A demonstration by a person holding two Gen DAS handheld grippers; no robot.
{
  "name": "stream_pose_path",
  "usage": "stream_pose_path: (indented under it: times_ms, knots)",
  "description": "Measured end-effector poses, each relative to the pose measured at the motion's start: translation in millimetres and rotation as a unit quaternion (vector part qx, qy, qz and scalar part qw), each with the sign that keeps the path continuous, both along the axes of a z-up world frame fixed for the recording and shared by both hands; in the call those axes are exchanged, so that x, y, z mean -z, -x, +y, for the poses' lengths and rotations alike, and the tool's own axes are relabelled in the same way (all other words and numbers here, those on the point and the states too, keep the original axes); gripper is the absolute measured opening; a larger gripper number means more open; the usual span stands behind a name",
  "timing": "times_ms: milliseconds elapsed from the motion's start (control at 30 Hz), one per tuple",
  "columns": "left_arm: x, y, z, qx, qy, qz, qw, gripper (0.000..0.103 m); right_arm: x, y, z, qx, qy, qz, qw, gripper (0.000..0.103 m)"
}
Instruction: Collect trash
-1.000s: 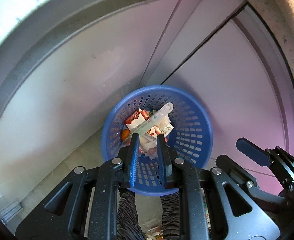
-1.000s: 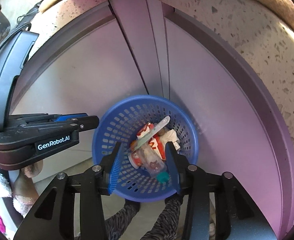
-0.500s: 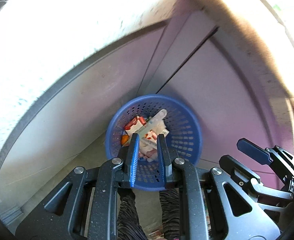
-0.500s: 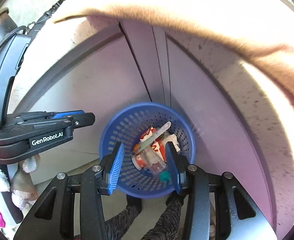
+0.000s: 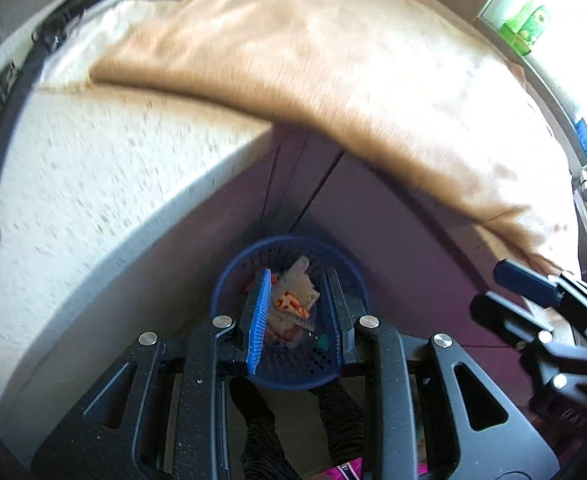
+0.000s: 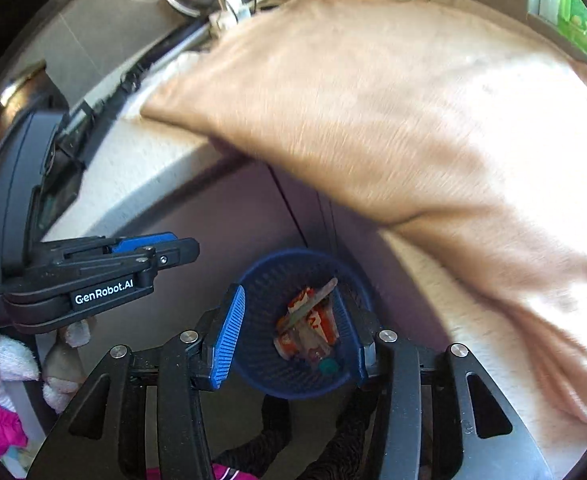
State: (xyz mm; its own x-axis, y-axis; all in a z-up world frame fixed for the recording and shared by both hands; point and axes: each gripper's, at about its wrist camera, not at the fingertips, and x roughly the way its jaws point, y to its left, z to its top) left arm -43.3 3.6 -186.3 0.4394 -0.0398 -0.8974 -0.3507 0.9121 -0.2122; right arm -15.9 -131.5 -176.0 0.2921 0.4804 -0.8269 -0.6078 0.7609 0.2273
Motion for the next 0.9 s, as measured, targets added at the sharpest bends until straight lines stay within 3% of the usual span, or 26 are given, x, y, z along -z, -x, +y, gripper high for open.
stream_pose_path:
  times_ms: [100,433,500,633,700,900]
  knots:
    - [-17,1,-3,0.004,-0.014,-0.016,0.9998,0.035,-16,-1,-10,0.009,-0.013,-0.012,1.0,0.05]
    - [-77,-1,1,0.0,-0.034,-0.08,0.9962,0.045,-69,-11,-38,0.047,-0.049,-0.065,0.996,0.055]
    - [-90,-3,-1,-0.002,-0.038,-0.096,0.9946,0.056,-80,-11,-44,0.053,-0.06,-0.074,0.994,0.059]
    - [-121,-6,-5,0.002,-0.039,-0.134,0.9903,0.066,-101,-14,-59,0.064,-0.082,-0.091,0.99,0.065]
    - [-135,-7,-5,0.005,-0.034,-0.153,0.9876,0.078,-112,-14,-65,0.065,-0.101,-0.098,0.988,0.073]
    - [-170,-9,-13,0.019,-0.021,-0.202,0.979,0.088,-138,-20,-79,0.068,-0.153,-0.105,0.98,0.08]
